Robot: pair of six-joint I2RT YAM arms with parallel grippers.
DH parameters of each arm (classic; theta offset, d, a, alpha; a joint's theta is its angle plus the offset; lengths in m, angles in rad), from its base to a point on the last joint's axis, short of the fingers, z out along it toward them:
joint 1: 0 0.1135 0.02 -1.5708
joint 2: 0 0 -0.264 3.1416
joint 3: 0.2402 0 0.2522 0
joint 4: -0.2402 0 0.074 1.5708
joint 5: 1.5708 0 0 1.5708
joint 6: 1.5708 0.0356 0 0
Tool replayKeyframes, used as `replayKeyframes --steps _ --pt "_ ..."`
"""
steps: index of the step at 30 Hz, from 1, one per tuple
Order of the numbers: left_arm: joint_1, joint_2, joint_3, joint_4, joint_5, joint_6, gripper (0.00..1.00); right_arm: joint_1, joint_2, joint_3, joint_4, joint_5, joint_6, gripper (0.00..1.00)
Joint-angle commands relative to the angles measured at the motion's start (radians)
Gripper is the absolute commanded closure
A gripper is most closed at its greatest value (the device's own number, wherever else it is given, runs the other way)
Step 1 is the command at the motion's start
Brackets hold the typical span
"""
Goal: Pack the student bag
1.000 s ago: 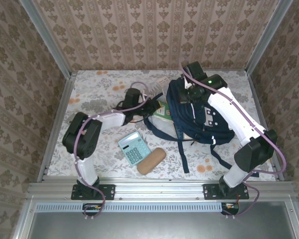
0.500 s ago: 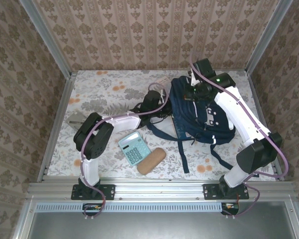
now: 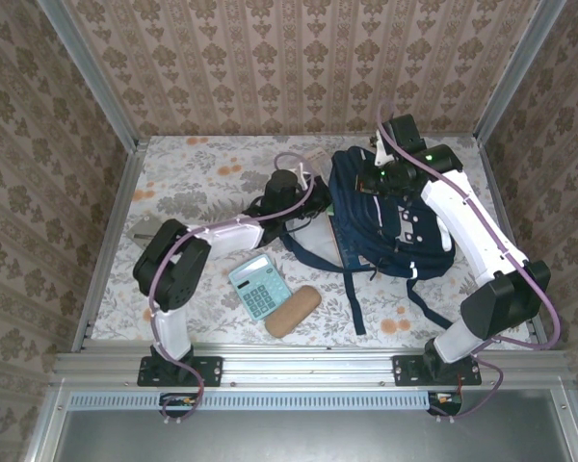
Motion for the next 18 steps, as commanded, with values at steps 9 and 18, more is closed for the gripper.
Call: replayKeyframes --steps 9,18 --pt "-0.097 0.260 0.248 -0.073 0.057 0.006 0.90 -0.011 -0.047 0.026 0.121 -0.074 0.038 1.00" --pt "-0.072 0.142 0.247 -0.412 -0.036 0.181 0.18 -0.034 -0.056 -0.007 0.127 -0.073 0.023 1.00"
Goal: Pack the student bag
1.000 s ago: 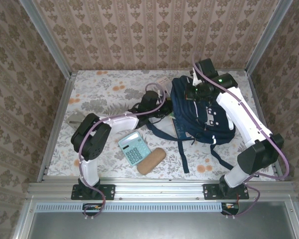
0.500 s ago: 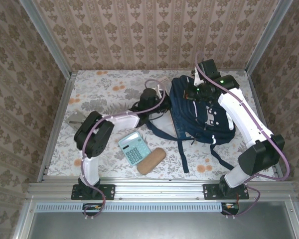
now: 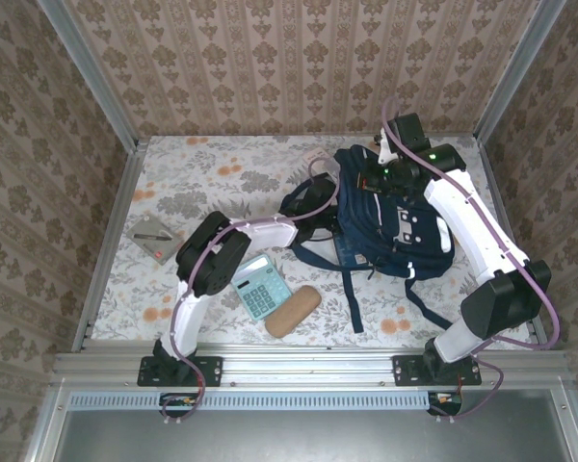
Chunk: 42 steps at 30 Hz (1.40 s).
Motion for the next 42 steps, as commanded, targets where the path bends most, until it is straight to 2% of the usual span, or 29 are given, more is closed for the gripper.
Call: replayKeyframes --steps 1,4,5,13,22,26,30,31,32,33,38,42 --pt "0.037 -0.124 -0.016 -0.202 -0.071 0.122 0.12 -0.014 -0.059 -0.006 0.116 -0.039 0.010 1.00" --pt "0.066 -0.216 -0.062 -0.274 -0.112 0.173 0.01 -0.024 -0.067 -0.039 0.133 -0.040 0.004 1.00" --pt "0.075 -0.244 -0.074 -0.303 -0.128 0.186 0.00 -0.026 -0.070 -0.049 0.137 -0.039 0.002 1.00" --pt "0.175 -0.463 -0.130 -0.635 -0.195 0.351 0.00 -0.032 -0.086 -0.138 0.168 -0.019 -0.025 1.00" --pt "0.333 -0.695 -0.339 -0.801 -0.191 0.441 0.00 -0.013 -0.109 -0.245 0.175 0.053 -0.090 1.00" --pt "0.369 -0.767 -0.423 -0.844 -0.182 0.458 0.02 0.019 -0.100 -0.289 0.179 0.108 -0.106 1.00" --pt "0.408 -0.830 -0.536 -0.829 -0.104 0.472 0.08 0.029 -0.097 -0.310 0.207 0.085 -0.094 0.99" --pt "0.416 -0.838 -0.559 -0.819 -0.088 0.473 0.09 0.034 -0.091 -0.306 0.207 0.079 -0.092 0.94" --pt "0.420 -0.842 -0.575 -0.812 -0.073 0.476 0.09 0.038 -0.086 -0.303 0.204 0.080 -0.096 0.96" --pt "0.421 -0.844 -0.584 -0.810 -0.065 0.482 0.10 0.042 -0.081 -0.298 0.199 0.081 -0.101 1.00" --pt "0.425 -0.824 -0.588 -0.807 -0.090 0.487 0.15 0.044 -0.074 -0.285 0.185 0.099 -0.106 1.00" --pt "0.427 -0.767 -0.595 -0.772 -0.038 0.491 0.22 0.055 -0.071 -0.273 0.182 0.078 -0.102 1.00"
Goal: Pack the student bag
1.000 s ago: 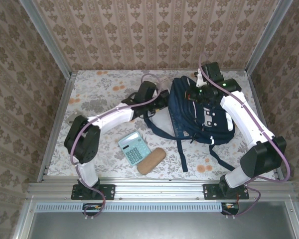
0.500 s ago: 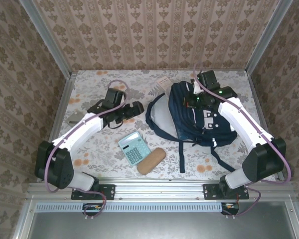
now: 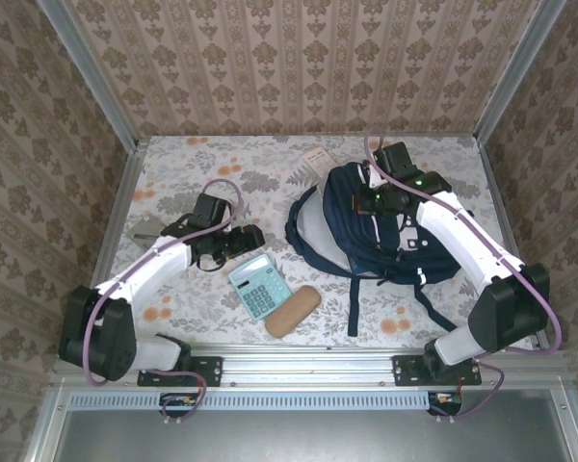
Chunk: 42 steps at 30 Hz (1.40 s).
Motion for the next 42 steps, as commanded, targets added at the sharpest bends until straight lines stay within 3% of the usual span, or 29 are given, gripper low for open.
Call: replayKeyframes --steps 1,12,16,18,21,31,38,42 --pt "0.004 0.048 -0.003 0.048 0.064 0.015 0.24 0.011 0.003 0.029 -0.028 0.032 -0.011 1.00" --pt "-0.059 0.280 0.273 -0.019 0.045 0.110 0.27 0.038 -0.006 0.034 -0.032 0.032 0.005 1.00" --pt "-0.042 0.249 0.226 -0.037 0.018 0.106 0.27 0.081 0.036 0.056 -0.089 0.101 -0.004 0.79" --pt "-0.039 0.209 0.186 -0.044 0.009 0.099 0.27 0.123 0.055 0.070 -0.121 0.159 -0.012 0.63" --pt "0.019 0.143 0.125 -0.048 0.008 0.097 0.27 0.214 0.052 0.069 -0.121 0.225 -0.033 0.48" --pt "0.108 -0.017 -0.055 -0.080 0.000 0.034 0.30 0.486 0.182 -0.028 0.063 0.027 0.054 0.54" --pt "0.107 -0.239 -0.211 -0.078 -0.040 -0.124 0.29 0.506 0.332 -0.001 0.164 -0.086 0.090 0.47" --pt "0.087 -0.300 -0.305 0.009 -0.001 -0.190 0.30 0.505 0.400 0.017 0.210 -0.131 0.099 0.43"
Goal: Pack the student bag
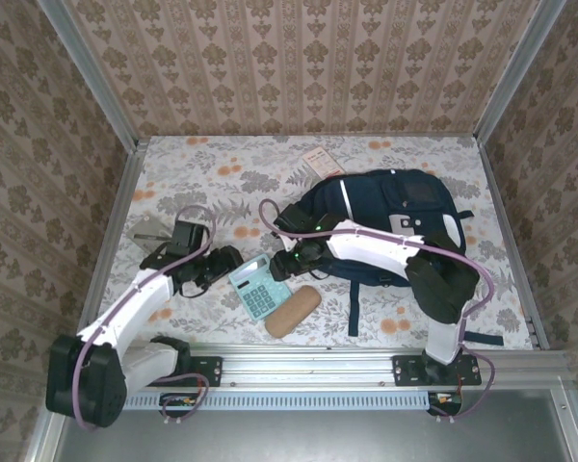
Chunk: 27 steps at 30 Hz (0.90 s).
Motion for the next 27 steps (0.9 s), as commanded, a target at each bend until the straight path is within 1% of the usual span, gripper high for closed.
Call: replayKeyframes --steps 1,3,5,6,12,17,20,24,27 --pt "-0.020 -0.012 -0.058 0.056 0.017 -0.087 0.30 -0.006 0.050 0.036 0.067 -0.075 0.026 0.42" --pt "-0.033 0.000 -0.079 0.081 0.015 -0.092 0.32 -0.007 0.074 0.039 0.089 -0.092 0.036 0.41" --pt "-0.043 0.006 -0.102 0.117 0.019 -0.096 0.40 -0.012 0.094 0.045 0.101 -0.104 0.050 0.41" --pt "-0.048 0.008 -0.114 0.134 0.015 -0.102 0.40 -0.016 0.103 0.048 0.110 -0.111 0.059 0.42" --pt "-0.059 0.033 -0.167 0.270 0.031 -0.106 0.40 -0.039 0.132 0.044 0.160 -0.169 0.095 0.42" --pt "-0.068 0.118 -0.163 0.338 0.039 -0.080 0.40 -0.041 0.154 0.046 0.186 -0.210 0.111 0.42" --pt "-0.072 0.159 -0.160 0.359 0.047 -0.075 0.41 -0.043 0.174 0.055 0.180 -0.200 0.118 0.41" --pt "-0.078 0.163 -0.167 0.380 0.055 -0.076 0.43 -0.051 0.191 0.057 0.196 -0.211 0.139 0.42" --pt "-0.082 0.134 -0.167 0.396 0.066 -0.077 0.44 -0.055 0.192 0.057 0.221 -0.236 0.154 0.42"
